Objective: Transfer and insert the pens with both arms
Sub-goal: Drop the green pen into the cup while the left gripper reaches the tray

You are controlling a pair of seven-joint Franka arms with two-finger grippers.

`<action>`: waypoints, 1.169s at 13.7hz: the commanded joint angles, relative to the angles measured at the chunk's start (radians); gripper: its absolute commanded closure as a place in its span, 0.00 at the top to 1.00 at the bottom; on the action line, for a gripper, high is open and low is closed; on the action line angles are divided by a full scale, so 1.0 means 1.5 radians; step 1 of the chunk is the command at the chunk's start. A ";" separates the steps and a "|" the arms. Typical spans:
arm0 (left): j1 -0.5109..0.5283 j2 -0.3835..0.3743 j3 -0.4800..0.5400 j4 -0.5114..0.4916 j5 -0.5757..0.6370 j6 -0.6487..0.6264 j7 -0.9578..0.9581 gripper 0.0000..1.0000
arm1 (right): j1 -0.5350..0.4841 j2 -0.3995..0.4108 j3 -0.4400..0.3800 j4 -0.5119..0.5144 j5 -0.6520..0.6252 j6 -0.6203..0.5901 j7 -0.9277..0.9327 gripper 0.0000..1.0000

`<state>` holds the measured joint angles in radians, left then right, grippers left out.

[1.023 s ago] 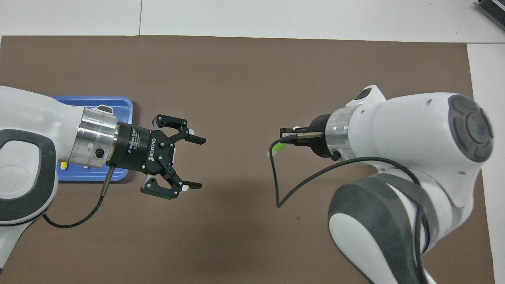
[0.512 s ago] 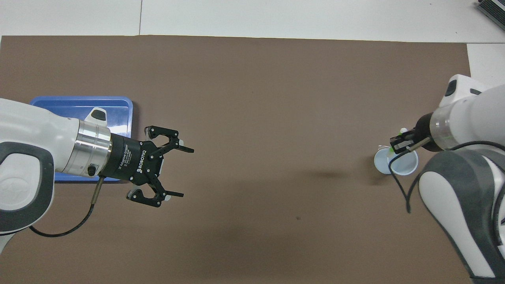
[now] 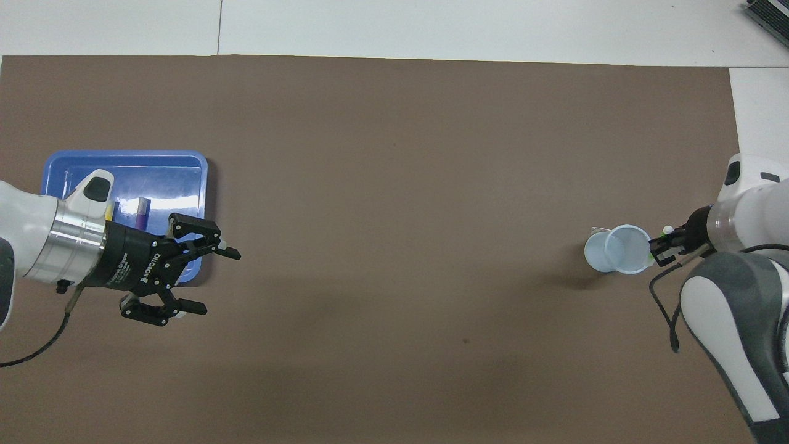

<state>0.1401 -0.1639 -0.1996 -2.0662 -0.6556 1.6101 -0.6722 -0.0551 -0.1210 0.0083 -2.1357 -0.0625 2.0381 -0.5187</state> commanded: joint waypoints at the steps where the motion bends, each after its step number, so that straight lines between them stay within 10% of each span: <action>1: 0.013 -0.024 0.000 -0.015 0.071 -0.013 0.138 1.00 | -0.006 -0.008 0.008 -0.025 -0.013 0.033 0.010 0.00; 8: 0.052 -0.017 0.001 -0.014 0.258 0.080 0.455 0.98 | 0.001 0.024 0.008 -0.043 -0.012 0.076 0.041 0.03; 11: 0.069 -0.008 0.001 -0.017 0.303 0.133 0.520 0.96 | -0.001 0.027 0.008 -0.041 -0.012 0.077 0.041 0.90; 16: 0.078 0.048 0.001 -0.020 0.343 0.222 0.552 0.94 | 0.001 0.031 0.008 -0.032 -0.012 0.076 0.042 1.00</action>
<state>0.2482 -0.1220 -0.1909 -2.0843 -0.1696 1.8833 0.1293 -0.0503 -0.0746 0.0138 -2.1834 -0.0625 2.1338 -0.4797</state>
